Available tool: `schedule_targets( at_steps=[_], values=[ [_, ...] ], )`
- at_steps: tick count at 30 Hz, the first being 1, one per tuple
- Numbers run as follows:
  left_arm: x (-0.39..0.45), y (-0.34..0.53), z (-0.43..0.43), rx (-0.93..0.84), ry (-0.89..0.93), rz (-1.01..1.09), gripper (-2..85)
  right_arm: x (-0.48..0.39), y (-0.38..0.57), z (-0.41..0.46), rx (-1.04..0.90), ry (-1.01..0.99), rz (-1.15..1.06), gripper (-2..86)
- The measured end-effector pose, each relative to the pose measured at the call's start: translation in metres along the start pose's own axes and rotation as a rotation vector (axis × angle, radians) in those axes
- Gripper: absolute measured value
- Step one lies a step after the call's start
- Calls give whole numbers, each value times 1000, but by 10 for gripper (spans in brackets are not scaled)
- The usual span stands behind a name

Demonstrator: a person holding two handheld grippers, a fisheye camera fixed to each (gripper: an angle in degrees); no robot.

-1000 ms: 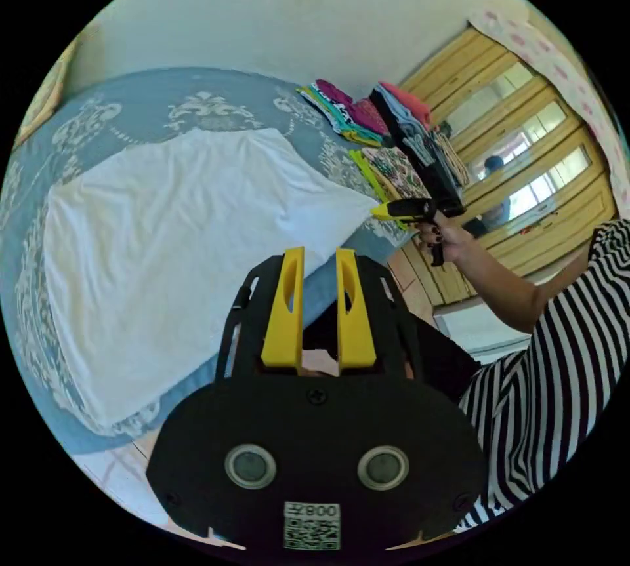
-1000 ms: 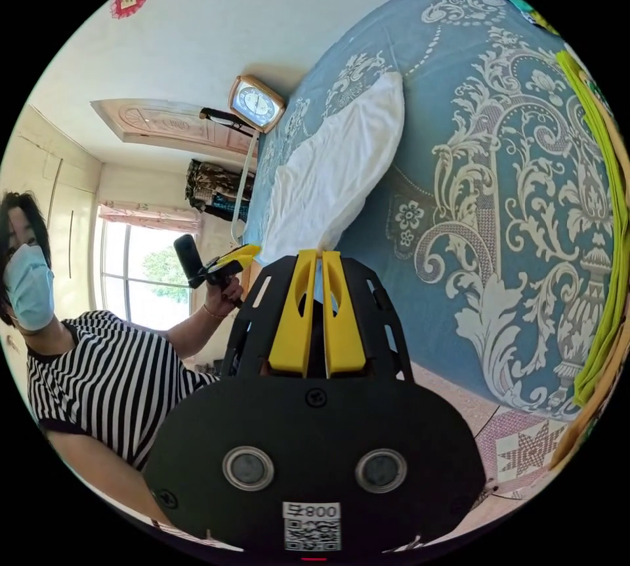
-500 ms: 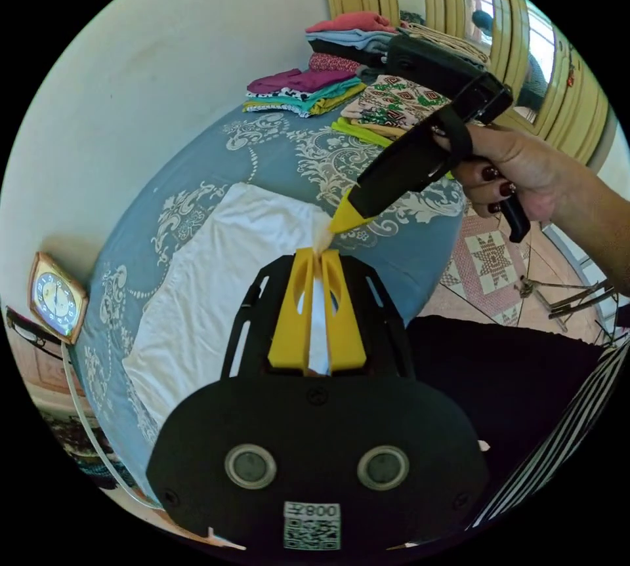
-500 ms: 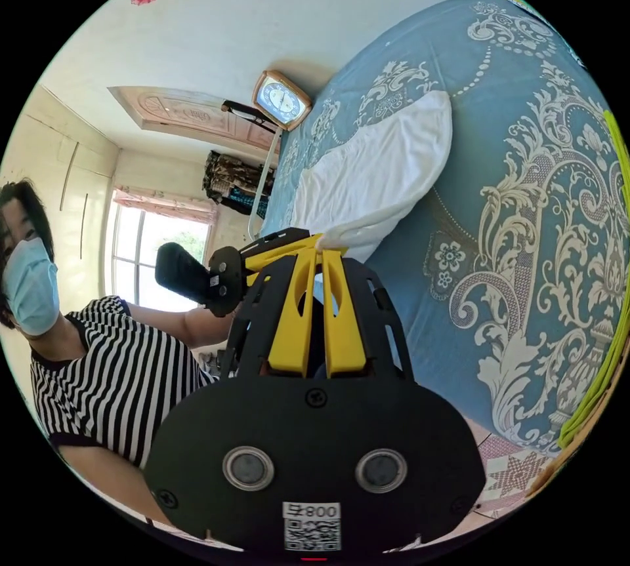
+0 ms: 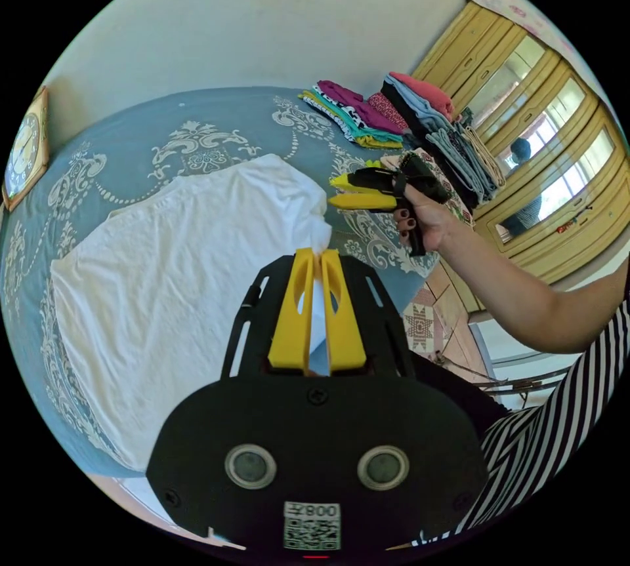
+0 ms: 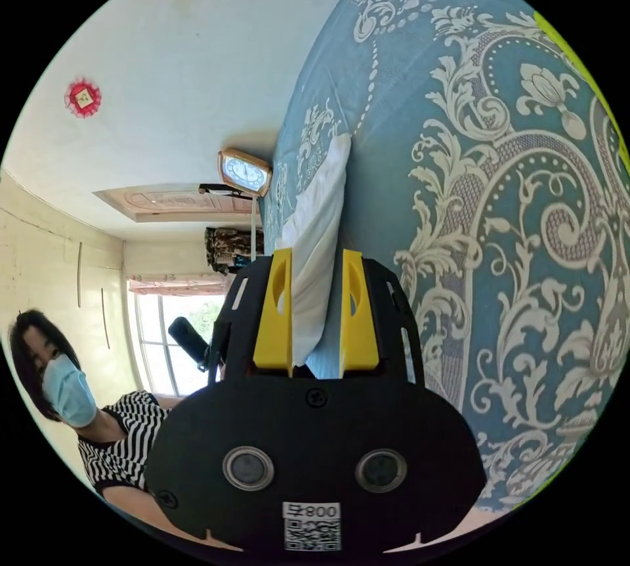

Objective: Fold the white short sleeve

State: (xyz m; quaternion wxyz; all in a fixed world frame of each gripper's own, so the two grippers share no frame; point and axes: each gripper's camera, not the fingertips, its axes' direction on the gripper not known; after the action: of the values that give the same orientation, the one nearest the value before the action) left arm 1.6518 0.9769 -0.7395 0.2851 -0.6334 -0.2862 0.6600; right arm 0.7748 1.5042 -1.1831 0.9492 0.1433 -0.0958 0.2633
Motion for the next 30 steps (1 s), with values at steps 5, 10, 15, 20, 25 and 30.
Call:
schedule_targets(
  at_steps=[5, 10, 15, 20, 25, 30],
  values=[
    [3, 2, 4, -3, 15, 18, 21, 23, -51, 34, -5, 26, 44, 111],
    [3, 4, 5, -16, 27, 45, 21, 42, -92, 81, -54, 89, 49, 93],
    [-5, 7, 0, -21, 62, 47, 20, 64, -115, 116, -57, 102, 46, 37],
    [-19, 14, -15, -6, 82, 36, 21, 79, -122, 145, -46, 148, 17, 14],
    [-42, 26, -44, 32, 124, -1, 20, 76, -114, 178, -7, 106, -69, 11],
    [-84, 54, -102, 118, 172, -89, 21, 45, -105, 235, -23, 119, -215, 11]
  ],
)
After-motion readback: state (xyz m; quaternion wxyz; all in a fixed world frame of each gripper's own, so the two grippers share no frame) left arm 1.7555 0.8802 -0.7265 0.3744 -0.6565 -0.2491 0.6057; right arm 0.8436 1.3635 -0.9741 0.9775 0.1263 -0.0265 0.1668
